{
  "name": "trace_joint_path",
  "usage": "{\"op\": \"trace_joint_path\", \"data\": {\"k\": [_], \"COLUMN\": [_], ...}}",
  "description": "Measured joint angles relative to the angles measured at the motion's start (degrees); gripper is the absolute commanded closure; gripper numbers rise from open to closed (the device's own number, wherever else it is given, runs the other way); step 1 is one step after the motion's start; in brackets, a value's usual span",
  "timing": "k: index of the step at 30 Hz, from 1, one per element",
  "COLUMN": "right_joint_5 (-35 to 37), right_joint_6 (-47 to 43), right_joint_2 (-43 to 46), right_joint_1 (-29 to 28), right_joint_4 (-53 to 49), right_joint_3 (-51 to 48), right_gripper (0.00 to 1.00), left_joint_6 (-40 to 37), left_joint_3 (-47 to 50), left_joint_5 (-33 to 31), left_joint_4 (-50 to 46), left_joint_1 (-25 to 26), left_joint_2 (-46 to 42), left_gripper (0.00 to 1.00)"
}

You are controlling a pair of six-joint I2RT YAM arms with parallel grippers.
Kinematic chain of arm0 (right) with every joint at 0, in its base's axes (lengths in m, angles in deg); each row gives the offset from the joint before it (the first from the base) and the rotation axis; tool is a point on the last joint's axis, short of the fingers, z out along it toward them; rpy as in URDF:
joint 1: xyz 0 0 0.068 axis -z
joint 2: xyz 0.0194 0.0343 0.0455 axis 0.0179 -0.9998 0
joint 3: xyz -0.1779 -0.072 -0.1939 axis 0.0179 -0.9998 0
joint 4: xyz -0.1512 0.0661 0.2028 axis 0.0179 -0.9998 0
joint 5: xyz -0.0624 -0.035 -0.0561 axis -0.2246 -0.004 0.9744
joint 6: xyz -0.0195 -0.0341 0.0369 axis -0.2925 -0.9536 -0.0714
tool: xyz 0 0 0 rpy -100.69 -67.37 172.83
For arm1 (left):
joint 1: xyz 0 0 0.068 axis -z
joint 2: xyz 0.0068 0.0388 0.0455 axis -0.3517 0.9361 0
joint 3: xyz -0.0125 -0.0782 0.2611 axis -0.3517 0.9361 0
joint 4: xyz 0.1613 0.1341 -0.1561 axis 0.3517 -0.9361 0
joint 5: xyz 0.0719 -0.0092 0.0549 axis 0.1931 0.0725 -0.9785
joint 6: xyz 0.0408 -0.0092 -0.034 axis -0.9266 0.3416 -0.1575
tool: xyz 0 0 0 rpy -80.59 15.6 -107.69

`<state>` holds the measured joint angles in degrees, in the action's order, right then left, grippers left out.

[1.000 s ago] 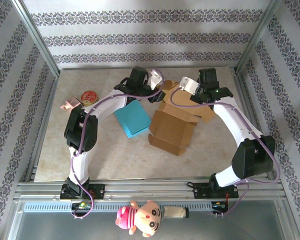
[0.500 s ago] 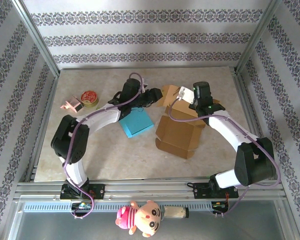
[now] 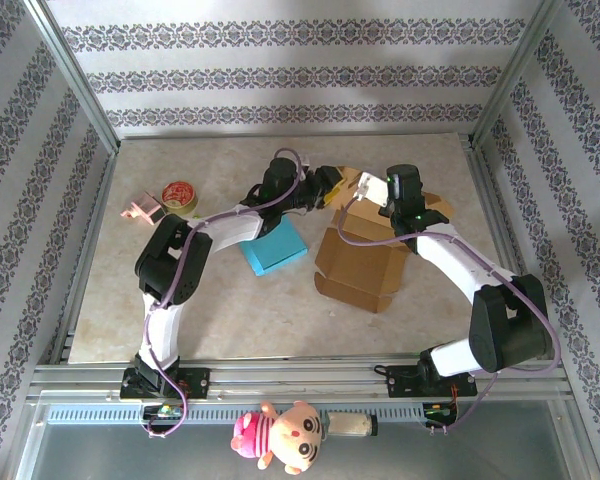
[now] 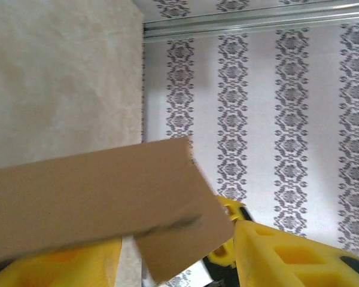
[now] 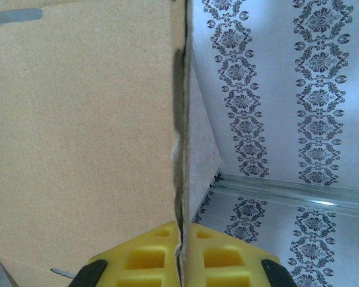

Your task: Fold the paper box

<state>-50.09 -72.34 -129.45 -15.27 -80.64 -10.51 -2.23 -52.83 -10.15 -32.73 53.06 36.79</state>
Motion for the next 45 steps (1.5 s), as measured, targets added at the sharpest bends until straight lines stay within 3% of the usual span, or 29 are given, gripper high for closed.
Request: {"op": "trace_joint_path", "data": {"k": [5,14,22,31,35,38,41,45], "right_joint_5": [0.15,0.28,0.28,0.46,0.42,0.42,0.46,-2.47], "right_joint_6": [0.0,0.0,0.02,0.68,0.94,1.33,2.4,7.04], "right_joint_2": [0.0,0.0,0.0,0.0,0.0,0.0,0.07,1.29], "right_joint_1": [-0.66,-0.74,-0.85,-1.03,-1.92,-2.34,-2.36,-2.73], "right_joint_4": [0.0,-0.04,-0.31,-0.7,-1.33,-1.57,-1.62,-8.68], "right_joint_3": [0.0,0.02,0.02,0.04,0.04,0.04,0.04,1.16], "right_gripper": [0.98,0.98,0.98,0.98,0.98,0.96,0.86,0.37], "left_joint_6": [3.89,14.6,20.06,25.79,27.3,27.76,27.98,27.17], "left_joint_3": [-0.72,11.82,8.48,6.84,6.84,6.36,5.4,2.8], "left_joint_5": [0.13,-7.45,-9.33,-10.01,-10.03,-9.94,-10.21,-9.35], "left_joint_4": [2.8,8.09,15.58,19.91,20.26,20.76,20.7,20.98], "left_joint_1": [1.18,1.97,2.03,2.4,3.06,3.28,3.26,3.17], "left_joint_2": [1.18,-0.42,1.09,4.09,5.09,5.6,6.03,7.39], "left_gripper": [0.31,0.3,0.31,0.4,0.52,0.68,0.88,0.99]}}
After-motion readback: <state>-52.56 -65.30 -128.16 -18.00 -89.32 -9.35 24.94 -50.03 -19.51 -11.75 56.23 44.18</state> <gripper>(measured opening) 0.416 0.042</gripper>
